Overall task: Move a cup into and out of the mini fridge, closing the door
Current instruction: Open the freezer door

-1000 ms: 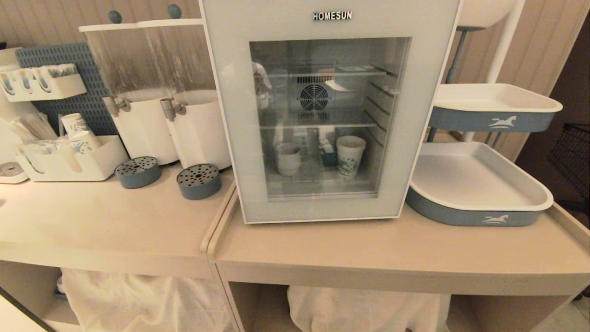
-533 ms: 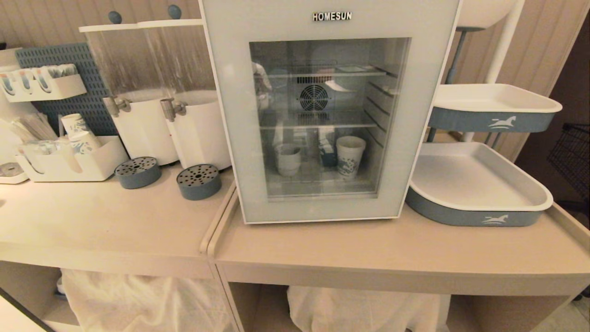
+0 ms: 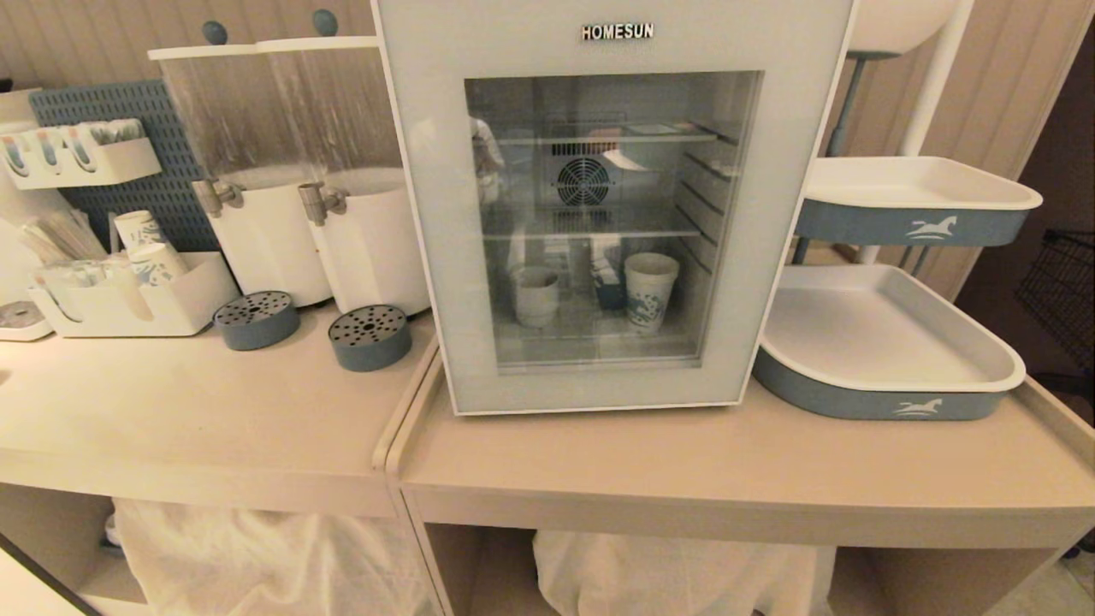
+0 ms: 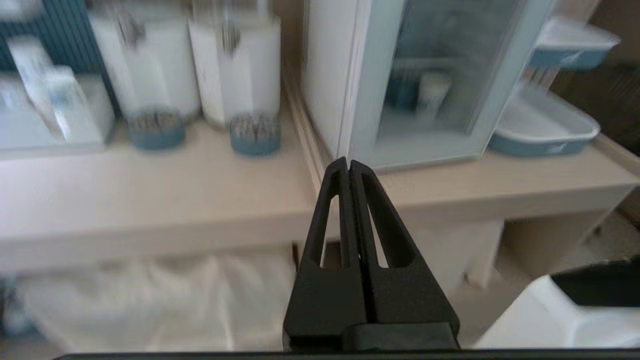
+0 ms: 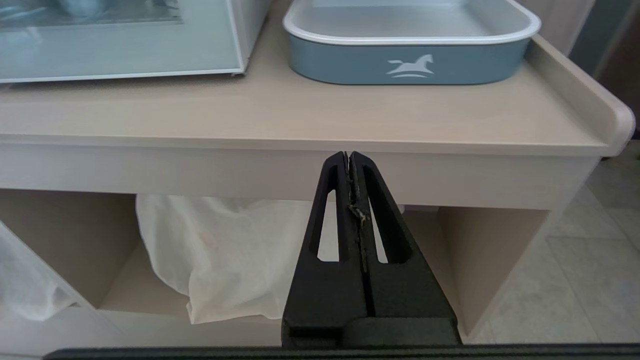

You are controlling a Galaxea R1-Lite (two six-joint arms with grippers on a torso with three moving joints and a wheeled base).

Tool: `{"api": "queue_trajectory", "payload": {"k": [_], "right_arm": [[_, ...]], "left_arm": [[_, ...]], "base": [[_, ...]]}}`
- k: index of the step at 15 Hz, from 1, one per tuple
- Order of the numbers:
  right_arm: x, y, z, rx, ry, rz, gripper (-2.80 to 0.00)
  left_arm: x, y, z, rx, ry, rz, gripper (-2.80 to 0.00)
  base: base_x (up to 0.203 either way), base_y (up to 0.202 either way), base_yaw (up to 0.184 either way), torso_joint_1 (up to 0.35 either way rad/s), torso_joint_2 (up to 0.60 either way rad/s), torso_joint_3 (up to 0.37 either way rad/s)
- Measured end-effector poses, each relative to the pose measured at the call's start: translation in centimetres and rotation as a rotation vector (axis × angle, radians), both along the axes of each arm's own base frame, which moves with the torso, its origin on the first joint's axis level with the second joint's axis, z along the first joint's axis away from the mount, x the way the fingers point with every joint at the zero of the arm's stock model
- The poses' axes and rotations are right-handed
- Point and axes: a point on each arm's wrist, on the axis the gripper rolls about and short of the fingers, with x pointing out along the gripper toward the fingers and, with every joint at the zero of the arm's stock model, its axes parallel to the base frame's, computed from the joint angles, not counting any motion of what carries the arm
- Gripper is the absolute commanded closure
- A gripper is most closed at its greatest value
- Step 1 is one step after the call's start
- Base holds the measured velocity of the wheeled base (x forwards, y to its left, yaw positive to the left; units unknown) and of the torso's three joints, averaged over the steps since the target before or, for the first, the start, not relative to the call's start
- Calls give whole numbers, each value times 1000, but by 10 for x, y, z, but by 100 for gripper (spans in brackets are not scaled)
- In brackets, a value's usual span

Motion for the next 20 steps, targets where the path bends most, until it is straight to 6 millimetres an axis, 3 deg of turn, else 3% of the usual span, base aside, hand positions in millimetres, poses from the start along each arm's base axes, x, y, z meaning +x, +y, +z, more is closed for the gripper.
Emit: {"api": "queue_trajectory", "payload": {"k": [2, 4, 6, 9, 12, 17, 20], "right_arm": [[0, 0, 0, -1, 0, 0, 0], [0, 0, 0, -1, 0, 0, 0], [0, 0, 0, -1, -1, 0, 0], [0, 0, 0, -4, 0, 4, 0], [0, 0, 0, -4, -1, 4, 0], [0, 0, 0, -4, -1, 3, 0], [0, 0, 0, -4, -1, 3, 0]], "left_arm": [[48, -21, 36, -3, 104, 67, 0], [103, -49, 59, -2, 189, 118, 0], [161, -73, 67, 1, 266, 156, 0], [245, -72, 63, -31, 341, 119, 0], [306, -47, 38, -2, 365, -146, 0], [381, -3, -41, 35, 164, -792, 0], [418, -10, -64, 64, 35, -962, 0]], "base": [[0, 0, 0, 0, 0, 0], [0, 0, 0, 0, 0, 0], [0, 0, 0, 0, 0, 0], [0, 0, 0, 0, 0, 0], [0, 0, 0, 0, 0, 0], [0, 0, 0, 0, 0, 0], [0, 0, 0, 0, 0, 0]]}}
